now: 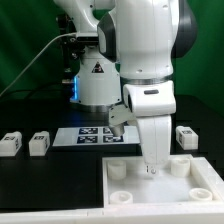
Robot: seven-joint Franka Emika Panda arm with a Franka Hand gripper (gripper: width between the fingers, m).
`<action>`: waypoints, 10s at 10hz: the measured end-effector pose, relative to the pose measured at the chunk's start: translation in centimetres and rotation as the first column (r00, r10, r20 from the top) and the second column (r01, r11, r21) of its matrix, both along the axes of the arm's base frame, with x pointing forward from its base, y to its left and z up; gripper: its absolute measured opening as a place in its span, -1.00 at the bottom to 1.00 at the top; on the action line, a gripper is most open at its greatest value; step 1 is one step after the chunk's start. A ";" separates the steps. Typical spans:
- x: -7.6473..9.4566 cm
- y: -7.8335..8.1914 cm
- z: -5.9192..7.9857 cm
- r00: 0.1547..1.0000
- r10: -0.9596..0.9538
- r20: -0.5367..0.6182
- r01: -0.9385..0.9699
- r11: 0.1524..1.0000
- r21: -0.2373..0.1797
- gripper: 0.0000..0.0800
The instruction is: Assemble one leg
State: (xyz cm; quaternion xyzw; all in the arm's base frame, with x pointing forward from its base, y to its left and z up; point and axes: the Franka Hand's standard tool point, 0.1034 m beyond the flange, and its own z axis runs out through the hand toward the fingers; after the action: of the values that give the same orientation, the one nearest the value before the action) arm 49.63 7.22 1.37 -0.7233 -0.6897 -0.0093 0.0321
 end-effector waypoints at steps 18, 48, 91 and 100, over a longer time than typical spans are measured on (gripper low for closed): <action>-6.5 11.4 3.1 0.246 -0.967 -0.062 0.906 0.253 -0.340 0.62; -11.3 12.9 -1.0 0.185 -0.983 -0.012 0.423 0.090 -0.902 -0.27; 13.6 4.0 10.3 0.293 -0.956 0.007 0.900 0.278 0.335 -0.27; 13.9 4.1 8.1 0.289 -0.957 0.003 0.901 0.273 0.336 -0.27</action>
Offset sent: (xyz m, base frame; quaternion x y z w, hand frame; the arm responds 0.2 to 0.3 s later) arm -0.0173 0.0220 0.0265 0.0027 -0.0321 0.1742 0.9842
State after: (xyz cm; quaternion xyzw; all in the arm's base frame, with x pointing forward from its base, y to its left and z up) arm 63.58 11.35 9.48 -0.9720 -0.1230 -0.1946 0.0477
